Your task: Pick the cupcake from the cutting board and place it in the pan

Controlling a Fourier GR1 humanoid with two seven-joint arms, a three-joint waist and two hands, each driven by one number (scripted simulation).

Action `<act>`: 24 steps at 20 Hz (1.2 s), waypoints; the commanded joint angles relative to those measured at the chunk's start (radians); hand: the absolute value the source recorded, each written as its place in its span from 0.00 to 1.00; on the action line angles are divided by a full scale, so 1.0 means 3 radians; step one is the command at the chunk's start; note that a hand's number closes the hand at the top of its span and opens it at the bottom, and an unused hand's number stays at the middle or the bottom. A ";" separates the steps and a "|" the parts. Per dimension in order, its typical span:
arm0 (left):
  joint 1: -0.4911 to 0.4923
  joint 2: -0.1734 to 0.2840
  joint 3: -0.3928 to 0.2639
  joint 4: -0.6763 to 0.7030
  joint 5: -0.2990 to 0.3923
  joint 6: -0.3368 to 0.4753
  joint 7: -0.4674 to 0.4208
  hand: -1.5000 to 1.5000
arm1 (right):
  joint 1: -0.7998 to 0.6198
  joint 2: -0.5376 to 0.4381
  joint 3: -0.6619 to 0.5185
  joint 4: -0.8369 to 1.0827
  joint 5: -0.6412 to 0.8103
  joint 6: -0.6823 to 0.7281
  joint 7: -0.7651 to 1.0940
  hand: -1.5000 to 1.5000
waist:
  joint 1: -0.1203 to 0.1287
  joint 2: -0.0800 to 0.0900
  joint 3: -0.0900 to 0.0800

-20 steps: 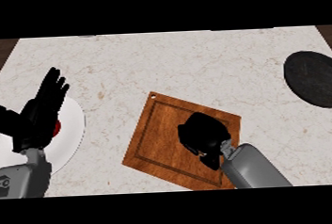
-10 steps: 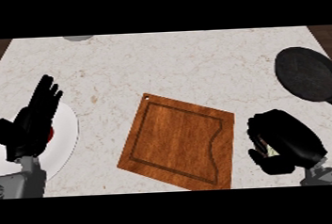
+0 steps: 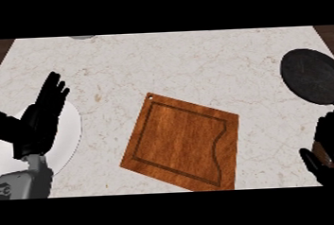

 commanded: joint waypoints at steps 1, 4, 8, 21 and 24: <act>-0.0115 0.0106 0.0134 0.0025 0.0138 -0.0115 0.0122 0.50 | 0.0019 -0.0022 -0.0522 -0.0281 -0.0405 0.0297 0.0097 1.00 | 0.0056 0.0016 0.0001; -0.0054 0.0034 0.0046 0.0042 0.0042 -0.0089 0.0007 0.50 | -0.0584 -0.0230 -0.0962 0.0223 -0.0816 0.0558 0.0197 1.00 | 0.0087 0.0023 0.0000; -0.0073 -0.0029 -0.0014 -0.0058 0.0062 -0.0073 0.0136 0.50 | -0.0948 -0.0241 -0.0992 0.1042 -0.0636 0.0186 0.0120 1.00 | 0.0137 0.0032 0.0002; -0.0034 -0.0029 0.0016 0.0023 0.0021 -0.0127 0.0012 0.50 | -0.1901 -0.0870 -0.1392 0.3752 -0.0638 -0.0606 -0.1061 1.00 | 0.0190 0.0051 0.0007; -0.0244 -0.0090 -0.0076 0.0070 -0.0095 -0.0031 0.0044 0.50 | -0.2145 -0.0875 -0.1233 0.4417 -0.0426 -0.0947 -0.1341 1.00 | 0.0211 0.0063 0.0009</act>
